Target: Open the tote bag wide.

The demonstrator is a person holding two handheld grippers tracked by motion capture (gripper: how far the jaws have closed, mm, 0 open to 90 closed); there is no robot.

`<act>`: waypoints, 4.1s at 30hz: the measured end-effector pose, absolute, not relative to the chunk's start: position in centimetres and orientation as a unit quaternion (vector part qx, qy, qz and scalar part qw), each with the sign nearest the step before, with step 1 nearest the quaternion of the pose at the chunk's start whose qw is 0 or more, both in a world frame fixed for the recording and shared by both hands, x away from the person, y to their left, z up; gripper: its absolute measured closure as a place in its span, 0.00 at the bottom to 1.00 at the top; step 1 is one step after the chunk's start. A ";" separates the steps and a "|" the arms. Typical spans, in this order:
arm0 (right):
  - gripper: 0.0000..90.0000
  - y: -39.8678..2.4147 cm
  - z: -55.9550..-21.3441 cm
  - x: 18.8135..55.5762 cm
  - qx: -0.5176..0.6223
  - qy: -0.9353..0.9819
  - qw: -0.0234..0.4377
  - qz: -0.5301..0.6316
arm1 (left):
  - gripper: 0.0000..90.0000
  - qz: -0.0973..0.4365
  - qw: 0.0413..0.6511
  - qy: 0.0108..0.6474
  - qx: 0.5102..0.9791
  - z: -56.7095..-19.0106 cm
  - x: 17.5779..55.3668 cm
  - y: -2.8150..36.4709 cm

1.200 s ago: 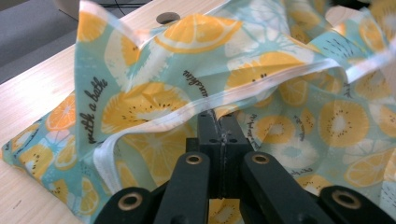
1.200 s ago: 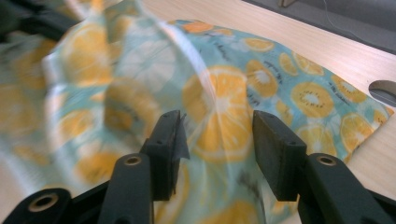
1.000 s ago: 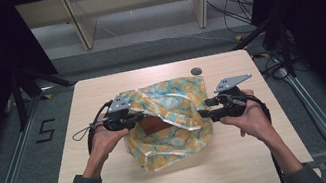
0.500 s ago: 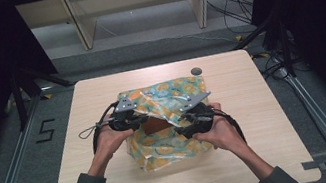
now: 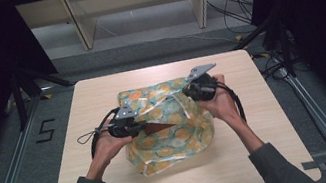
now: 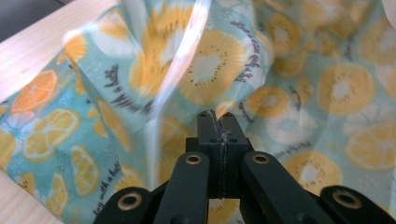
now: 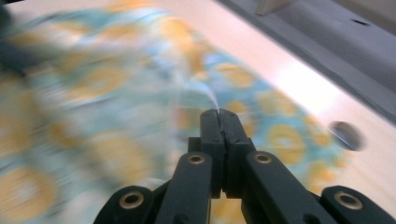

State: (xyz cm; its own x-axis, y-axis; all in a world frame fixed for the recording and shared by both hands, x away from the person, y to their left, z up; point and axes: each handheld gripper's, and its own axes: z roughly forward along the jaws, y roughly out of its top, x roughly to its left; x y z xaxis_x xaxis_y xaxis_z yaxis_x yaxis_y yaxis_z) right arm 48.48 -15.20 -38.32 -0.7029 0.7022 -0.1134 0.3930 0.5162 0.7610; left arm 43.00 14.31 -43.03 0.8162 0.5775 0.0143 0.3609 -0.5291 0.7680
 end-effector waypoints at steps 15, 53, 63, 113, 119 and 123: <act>0.89 -18.8 -46.4 54.6 0.442 0.822 0.090 0.348 | 0.99 0.134 0.450 0.278 0.838 -41.9 43.2 15.7; 1.00 -19.6 -43.7 40.6 0.288 0.896 0.118 0.317 | 0.99 0.143 0.446 0.291 0.834 -41.7 42.6 15.9; 1.00 -22.4 -40.7 36.0 0.263 0.886 0.099 0.369 | 1.00 0.152 0.467 0.270 0.828 -39.7 40.1 16.0; 0.68 -16.1 -39.0 45.3 0.309 0.862 0.167 0.365 | 0.42 0.208 0.372 0.223 0.877 -40.3 44.5 8.7; 0.71 -14.7 -40.9 42.3 0.275 0.881 0.120 0.367 | 0.39 0.179 0.364 0.203 0.891 -42.0 45.8 6.4; 0.71 -14.2 -42.3 40.9 0.274 0.892 0.094 0.346 | 0.34 0.163 0.344 0.191 0.905 -43.3 46.4 5.4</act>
